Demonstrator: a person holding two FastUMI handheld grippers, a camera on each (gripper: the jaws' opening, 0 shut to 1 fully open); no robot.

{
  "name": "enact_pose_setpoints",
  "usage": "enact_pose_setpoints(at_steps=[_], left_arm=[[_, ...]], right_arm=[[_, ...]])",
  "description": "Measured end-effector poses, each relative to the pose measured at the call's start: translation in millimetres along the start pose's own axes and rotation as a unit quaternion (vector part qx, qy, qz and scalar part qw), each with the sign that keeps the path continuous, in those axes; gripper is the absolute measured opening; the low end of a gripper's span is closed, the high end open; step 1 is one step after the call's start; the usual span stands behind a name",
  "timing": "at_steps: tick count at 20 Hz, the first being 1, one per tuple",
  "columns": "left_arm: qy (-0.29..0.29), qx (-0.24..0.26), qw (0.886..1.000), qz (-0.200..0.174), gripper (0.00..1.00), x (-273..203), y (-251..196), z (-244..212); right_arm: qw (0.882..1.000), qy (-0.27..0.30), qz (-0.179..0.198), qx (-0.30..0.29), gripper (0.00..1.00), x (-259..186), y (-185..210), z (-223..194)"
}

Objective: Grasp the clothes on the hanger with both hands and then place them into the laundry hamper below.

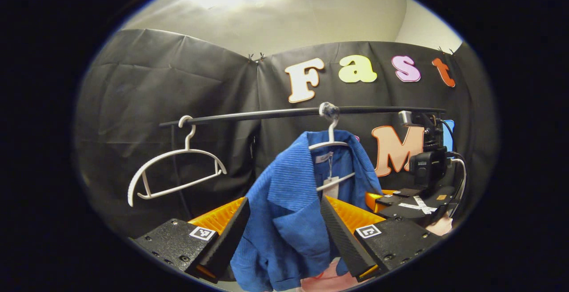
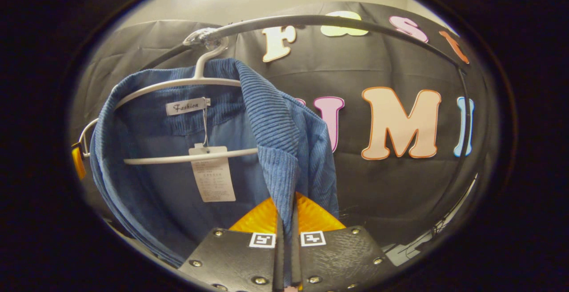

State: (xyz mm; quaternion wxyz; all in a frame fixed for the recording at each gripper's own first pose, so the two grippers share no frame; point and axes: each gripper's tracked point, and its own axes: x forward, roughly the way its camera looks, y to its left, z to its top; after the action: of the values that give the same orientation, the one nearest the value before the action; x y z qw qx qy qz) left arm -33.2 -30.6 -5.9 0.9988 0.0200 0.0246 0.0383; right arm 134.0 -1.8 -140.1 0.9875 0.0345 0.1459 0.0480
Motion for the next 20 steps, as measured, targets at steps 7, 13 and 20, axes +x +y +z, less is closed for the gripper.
enact_pose_setpoints(at_steps=[7, 13, 20], left_arm=[[0.018, 0.003, 0.998, 0.060, 0.95, 19.4, -16.8, -31.6], [0.020, 0.016, 0.991, 0.132, 0.95, 35.7, -3.5, -56.8], [0.028, 0.041, 0.987, 0.152, 0.25, 48.1, 20.5, -62.5]], right_arm=[[0.999, 0.005, 0.020, -0.024, 0.06, -4.0, -6.1, 1.9], [0.999, 0.009, 0.041, -0.030, 0.06, -1.9, -8.9, 1.7], [0.998, 0.012, 0.043, -0.044, 0.02, 3.8, -13.1, 2.1]])
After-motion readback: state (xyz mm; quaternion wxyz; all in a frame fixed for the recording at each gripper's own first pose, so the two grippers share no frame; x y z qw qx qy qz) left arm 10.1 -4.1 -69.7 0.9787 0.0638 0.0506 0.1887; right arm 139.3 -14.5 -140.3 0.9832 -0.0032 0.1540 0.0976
